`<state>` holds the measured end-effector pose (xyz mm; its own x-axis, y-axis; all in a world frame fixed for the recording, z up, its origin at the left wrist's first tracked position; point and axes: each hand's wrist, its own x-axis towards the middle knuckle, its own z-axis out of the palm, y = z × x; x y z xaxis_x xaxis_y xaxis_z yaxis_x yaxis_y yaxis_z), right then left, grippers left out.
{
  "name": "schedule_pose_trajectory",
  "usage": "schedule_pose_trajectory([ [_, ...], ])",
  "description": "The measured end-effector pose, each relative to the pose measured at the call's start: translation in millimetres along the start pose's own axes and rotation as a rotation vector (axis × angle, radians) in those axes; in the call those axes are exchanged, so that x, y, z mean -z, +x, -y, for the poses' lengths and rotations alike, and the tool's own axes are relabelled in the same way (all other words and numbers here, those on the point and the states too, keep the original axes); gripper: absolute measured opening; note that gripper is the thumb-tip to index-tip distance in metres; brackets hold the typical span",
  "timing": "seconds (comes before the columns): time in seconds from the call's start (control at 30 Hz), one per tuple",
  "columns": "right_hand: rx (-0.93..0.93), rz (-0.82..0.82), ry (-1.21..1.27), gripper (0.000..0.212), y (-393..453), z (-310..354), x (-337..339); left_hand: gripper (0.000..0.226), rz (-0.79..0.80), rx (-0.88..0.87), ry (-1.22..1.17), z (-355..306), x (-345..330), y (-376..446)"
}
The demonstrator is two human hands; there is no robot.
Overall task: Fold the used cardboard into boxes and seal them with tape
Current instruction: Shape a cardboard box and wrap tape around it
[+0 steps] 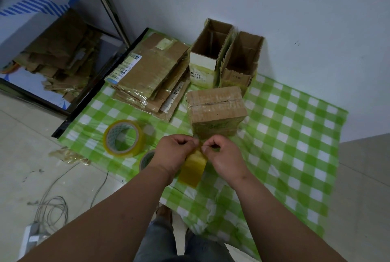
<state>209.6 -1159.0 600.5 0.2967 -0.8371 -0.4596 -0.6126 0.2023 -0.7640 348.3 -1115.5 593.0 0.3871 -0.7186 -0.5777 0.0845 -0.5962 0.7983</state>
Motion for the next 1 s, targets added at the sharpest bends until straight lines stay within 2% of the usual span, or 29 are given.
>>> schedule_pose_trajectory([
  [0.07,0.017,-0.013,-0.036,0.022,0.9,1.4,2.1,0.01,-0.026,-0.037,0.103,-0.8,-1.5,0.0],
  [0.2,0.065,-0.028,-0.14,0.028,1.5,2.8,8.3,0.044,-0.182,-0.088,0.115,-6.1,1.7,1.4],
  [0.27,0.074,-0.025,-0.15,0.028,0.7,0.5,12.5,0.049,-0.262,-0.258,0.312,-13.7,7.9,1.7],
  [0.33,0.077,-0.026,-0.137,0.027,0.9,-2.5,14.9,0.054,-0.217,-0.436,0.445,-24.2,9.6,1.3],
  [0.47,0.067,-0.027,-0.109,0.025,0.4,-4.1,16.7,0.063,-0.205,-0.597,0.622,-37.9,7.0,17.5],
  [0.63,0.024,-0.053,-0.042,0.027,2.1,-8.9,19.9,0.058,-0.179,-0.579,0.826,-44.8,13.9,33.4],
  [1.0,0.069,-0.12,0.033,0.03,15.2,-1.5,20.6,0.039,-0.163,-0.66,0.88,-53.4,11.2,54.4],
])
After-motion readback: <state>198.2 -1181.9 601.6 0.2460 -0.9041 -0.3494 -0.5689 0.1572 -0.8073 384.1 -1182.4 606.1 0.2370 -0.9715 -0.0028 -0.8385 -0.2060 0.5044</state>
